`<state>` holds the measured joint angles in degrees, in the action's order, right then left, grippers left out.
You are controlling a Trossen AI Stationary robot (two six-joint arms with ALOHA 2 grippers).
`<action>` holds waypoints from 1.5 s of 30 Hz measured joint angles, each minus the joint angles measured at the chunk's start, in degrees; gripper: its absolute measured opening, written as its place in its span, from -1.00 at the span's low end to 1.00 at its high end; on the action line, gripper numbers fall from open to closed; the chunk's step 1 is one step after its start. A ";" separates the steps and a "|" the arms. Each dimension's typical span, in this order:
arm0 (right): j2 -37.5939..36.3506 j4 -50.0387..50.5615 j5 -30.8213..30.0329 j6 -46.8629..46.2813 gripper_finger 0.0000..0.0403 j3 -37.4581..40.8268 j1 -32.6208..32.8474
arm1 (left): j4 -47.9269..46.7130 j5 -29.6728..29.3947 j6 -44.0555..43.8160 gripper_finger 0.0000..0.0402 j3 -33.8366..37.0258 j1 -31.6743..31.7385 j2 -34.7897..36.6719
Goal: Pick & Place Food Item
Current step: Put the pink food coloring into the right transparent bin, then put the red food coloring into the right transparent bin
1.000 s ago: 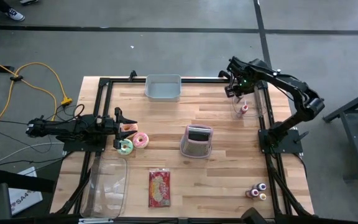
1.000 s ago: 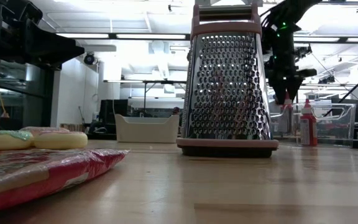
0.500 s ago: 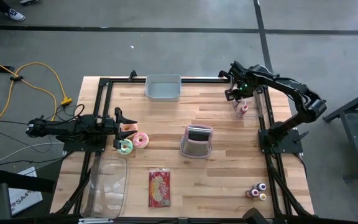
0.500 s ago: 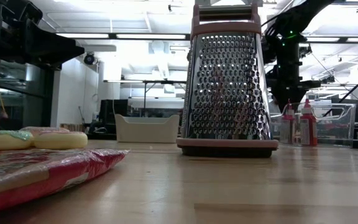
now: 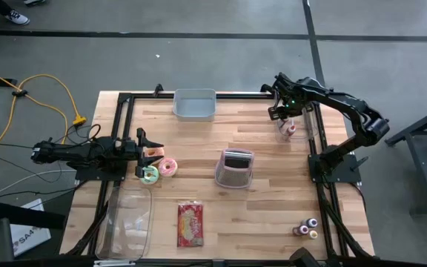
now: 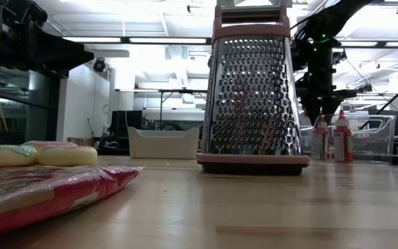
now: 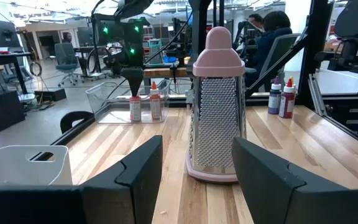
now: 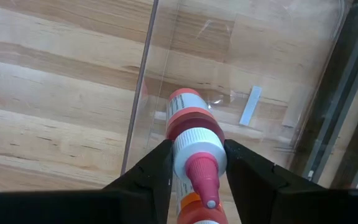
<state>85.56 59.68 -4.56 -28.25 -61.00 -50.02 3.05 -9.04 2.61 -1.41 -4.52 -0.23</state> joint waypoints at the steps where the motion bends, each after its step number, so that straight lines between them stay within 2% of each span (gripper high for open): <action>1: 0.00 0.02 0.02 0.00 -0.31 0.04 0.00 | 0.00 0.00 0.01 -0.06 0.01 -0.02 0.02; 10: 0.02 0.04 0.17 -0.31 -0.11 0.07 0.00 | 0.00 0.00 0.00 -0.06 0.00 0.00 0.02; 19: -0.45 0.02 0.22 -0.42 -0.10 0.05 0.00 | 0.00 0.00 0.02 -0.06 0.00 -0.02 0.01; 25: -3.71 0.01 0.95 -0.42 -0.10 0.04 0.00 | 0.00 0.00 0.02 -0.06 0.01 -0.02 0.01; 32: -9.31 0.22 4.52 -0.46 -0.11 -0.01 -0.02 | 0.00 0.00 0.01 -0.06 0.01 -0.02 0.01; 45: -16.72 4.07 4.58 -0.62 -0.11 -0.02 0.43 | 0.00 0.00 0.00 -0.06 0.00 -0.02 0.02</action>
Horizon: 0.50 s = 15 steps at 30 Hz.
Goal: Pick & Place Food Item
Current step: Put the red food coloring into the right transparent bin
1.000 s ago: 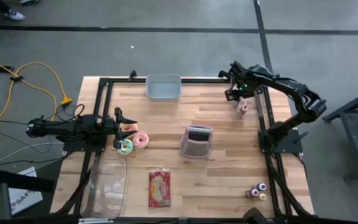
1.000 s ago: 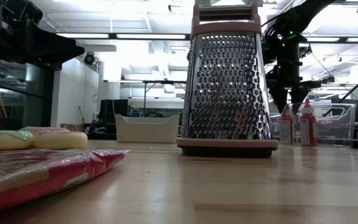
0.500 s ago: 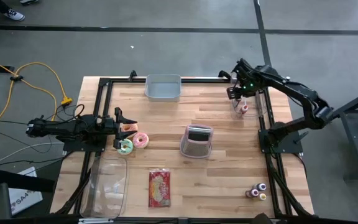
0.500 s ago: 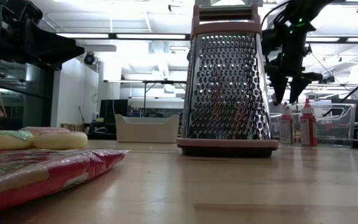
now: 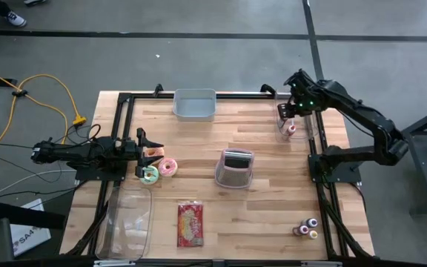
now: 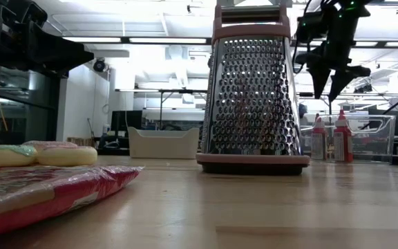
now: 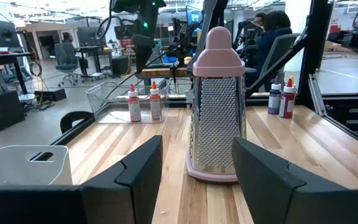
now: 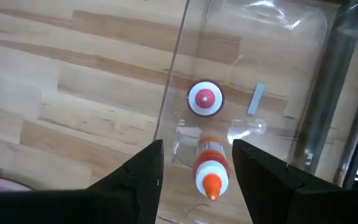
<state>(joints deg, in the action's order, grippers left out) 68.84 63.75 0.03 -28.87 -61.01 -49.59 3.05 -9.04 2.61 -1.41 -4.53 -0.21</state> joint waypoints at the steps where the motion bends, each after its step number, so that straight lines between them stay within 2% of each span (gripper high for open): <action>1: -0.14 0.20 -0.02 0.11 -0.11 0.00 0.35 | 0.00 0.00 0.02 -0.06 0.02 0.00 -0.02; 8: -0.37 0.33 0.55 4.25 -0.11 0.00 5.92 | 0.00 0.00 0.01 -0.06 0.02 0.00 -0.01; 15: -1.37 4.90 5.02 11.24 -0.11 0.00 14.09 | 0.00 0.00 0.02 -0.06 0.02 0.01 -0.02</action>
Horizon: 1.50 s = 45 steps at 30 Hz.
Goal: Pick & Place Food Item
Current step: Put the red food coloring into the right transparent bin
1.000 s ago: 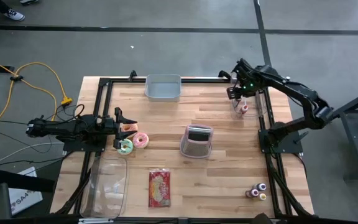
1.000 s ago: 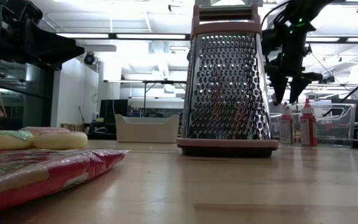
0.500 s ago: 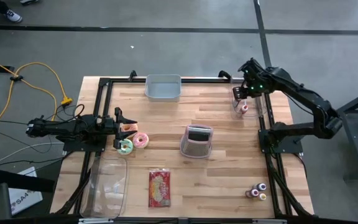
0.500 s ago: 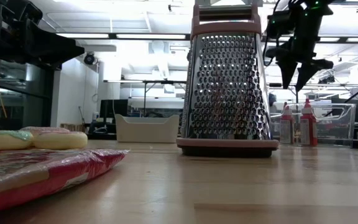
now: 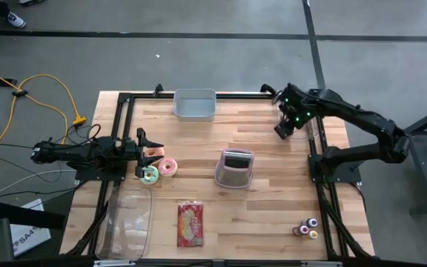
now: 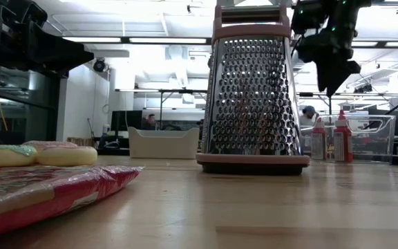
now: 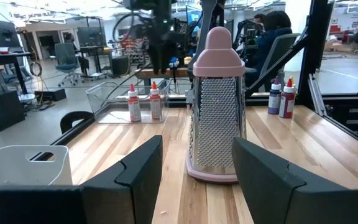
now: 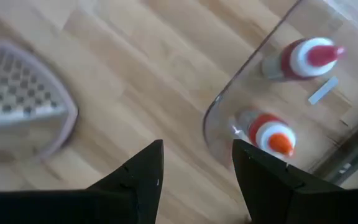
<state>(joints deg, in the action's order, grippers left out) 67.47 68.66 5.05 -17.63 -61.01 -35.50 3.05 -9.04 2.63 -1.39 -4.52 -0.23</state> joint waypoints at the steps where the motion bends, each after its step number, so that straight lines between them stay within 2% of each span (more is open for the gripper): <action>1: -0.31 0.78 -0.01 0.03 -0.11 0.00 1.43 | 0.00 0.00 -0.01 -0.06 0.00 0.01 0.02; 6: -2.65 3.04 -0.45 -1.68 -0.11 0.00 8.68 | 0.00 0.00 0.00 -0.06 0.01 0.01 0.00; 16: -5.74 3.16 -1.26 -12.66 -0.11 -0.02 25.24 | 0.00 0.00 0.00 -0.06 -0.01 -0.01 0.01; 34: -5.42 2.12 -8.60 -33.57 -0.11 -0.02 55.21 | 0.00 0.00 0.00 -0.06 0.00 0.00 0.00; 45: -3.15 1.04 -11.23 -47.33 -0.11 -0.04 68.49 | 0.00 0.00 -0.02 -0.06 -0.02 0.01 0.02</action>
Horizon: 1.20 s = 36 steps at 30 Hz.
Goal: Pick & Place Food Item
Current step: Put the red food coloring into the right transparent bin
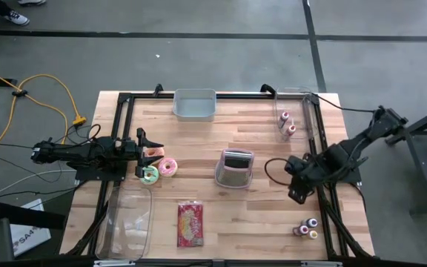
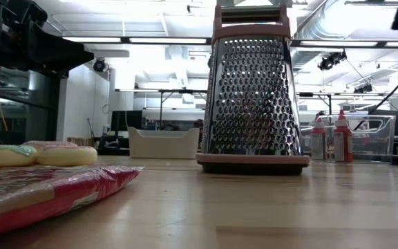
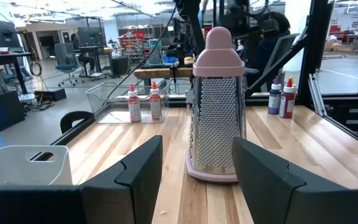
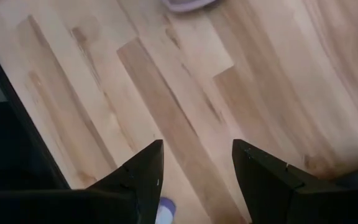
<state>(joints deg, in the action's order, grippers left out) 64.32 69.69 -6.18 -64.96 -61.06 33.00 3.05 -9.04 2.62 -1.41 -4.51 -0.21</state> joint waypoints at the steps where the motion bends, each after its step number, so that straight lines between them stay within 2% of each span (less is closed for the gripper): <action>1: 0.39 0.06 -0.03 -1.16 -0.11 0.00 0.99 | 0.00 0.00 0.02 -0.06 0.02 -0.02 -0.02; 13: 6.34 -1.57 0.64 -7.61 -0.11 0.00 11.12 | 0.00 0.00 0.01 -0.06 0.01 -0.01 -0.02; 23: 8.30 -4.07 0.09 -14.73 -0.11 0.00 19.62 | 0.00 0.00 0.02 -0.06 0.02 -0.01 -0.02; 29: 8.82 -3.81 0.12 -14.72 -0.11 -0.04 21.91 | 0.00 0.00 0.02 -0.06 0.00 0.00 -0.02; 36: 8.85 -0.73 -0.35 -13.41 -0.11 -3.82 21.87 | 0.00 0.00 -0.01 -0.06 0.00 0.00 0.00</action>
<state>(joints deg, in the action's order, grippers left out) 73.18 68.96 -6.52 -78.36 -64.88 54.87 3.05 -9.04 2.61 -1.41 -4.51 -0.21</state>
